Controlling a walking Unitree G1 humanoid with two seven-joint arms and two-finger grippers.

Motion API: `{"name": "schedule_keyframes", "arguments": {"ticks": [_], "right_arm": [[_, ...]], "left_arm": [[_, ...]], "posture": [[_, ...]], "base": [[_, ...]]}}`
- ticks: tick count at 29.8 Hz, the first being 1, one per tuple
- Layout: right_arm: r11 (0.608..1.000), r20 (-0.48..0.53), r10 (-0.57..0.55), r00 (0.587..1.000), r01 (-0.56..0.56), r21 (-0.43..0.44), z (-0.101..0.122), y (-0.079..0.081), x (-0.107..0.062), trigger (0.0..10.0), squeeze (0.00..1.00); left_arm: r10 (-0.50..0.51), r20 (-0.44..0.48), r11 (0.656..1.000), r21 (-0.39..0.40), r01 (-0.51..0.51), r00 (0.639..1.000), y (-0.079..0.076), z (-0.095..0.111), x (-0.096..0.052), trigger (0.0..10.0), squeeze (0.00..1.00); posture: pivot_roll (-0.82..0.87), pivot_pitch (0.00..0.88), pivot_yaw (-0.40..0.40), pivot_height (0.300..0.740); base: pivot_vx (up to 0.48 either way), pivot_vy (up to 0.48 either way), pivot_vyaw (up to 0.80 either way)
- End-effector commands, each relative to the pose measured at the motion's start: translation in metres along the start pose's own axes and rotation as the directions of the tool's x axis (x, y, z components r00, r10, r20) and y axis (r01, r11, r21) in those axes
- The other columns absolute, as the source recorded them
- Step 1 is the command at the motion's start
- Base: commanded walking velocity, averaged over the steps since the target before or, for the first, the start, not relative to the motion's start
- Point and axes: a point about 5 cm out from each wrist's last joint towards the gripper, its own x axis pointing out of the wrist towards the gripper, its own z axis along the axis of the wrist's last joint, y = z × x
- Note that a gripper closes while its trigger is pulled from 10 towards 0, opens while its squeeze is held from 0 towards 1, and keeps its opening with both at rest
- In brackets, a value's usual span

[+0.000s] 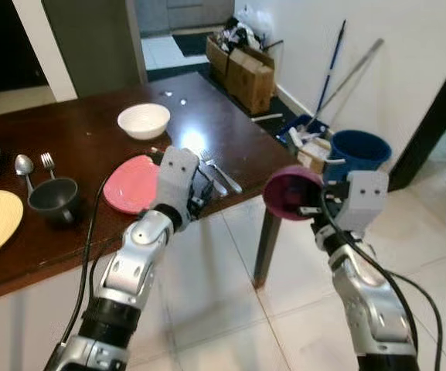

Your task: Setting the table

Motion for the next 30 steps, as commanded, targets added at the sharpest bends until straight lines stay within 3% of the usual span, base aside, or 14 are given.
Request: {"name": "schedule_keyframes", "arguments": {"ticks": [1,12,14,16,26,30], "right_arm": [[1.0,0.011,0.004,1.0,-0.004,0.014,0.001,0.001,0.0,10.0,0.0],[0.999,0.006,0.017,1.0,-0.017,0.036,-0.001,0.002,0.004,10.0,0.0],[0.994,-0.012,-0.001,1.0,0.002,0.11,-0.005,-0.001,0.006,10.0,0.0],[0.993,-0.021,0.006,1.0,-0.004,0.121,-0.008,-0.001,0.007,10.0,0.0],[0.975,-0.077,0.2,0.977,-0.19,0.115,-0.014,0.019,0.009,10.0,0.0],[0.972,-0.096,0.217,0.972,-0.206,0.111,-0.016,0.018,0.009,10.0,0.0]], "left_arm": [[0.015,-0.021,1.0,0.015,-0.014,1.0,0.004,-0.005,-0.002,10.0,0.0],[0.022,-0.017,1.0,0.017,-0.022,1.0,0.005,-0.004,-0.002,10.0,0.0],[0.025,-0.016,1.0,0.018,-0.025,1.0,0.006,-0.005,-0.002,10.0,0.0],[0.026,-0.016,1.0,0.019,-0.025,1.0,0.006,-0.005,-0.002,10.0,0.0],[0.035,-0.006,0.999,0.019,-0.035,0.999,0.009,-0.003,-0.005,10.0,0.0],[0.04,0.008,0.999,0.017,-0.04,0.999,0.01,0.0,-0.009,10.0,0.0]], "posture": [[-0.06,0.0,0.101,0.74],[-0.05,0.0,0.099,0.74],[-0.05,0.0,0.101,0.74],[-0.05,0.0,0.101,0.74],[-0.05,0.0,0.1,0.74],[-0.04,0.0,0.099,0.74]], "base": [[0.48,0.0,0.0],[0.48,0.0,0.0],[0.48,0.0,0.0],[0.48,0.0,0.0],[0.475,0.0,0.0],[0.207,0.0,0.0]]}}
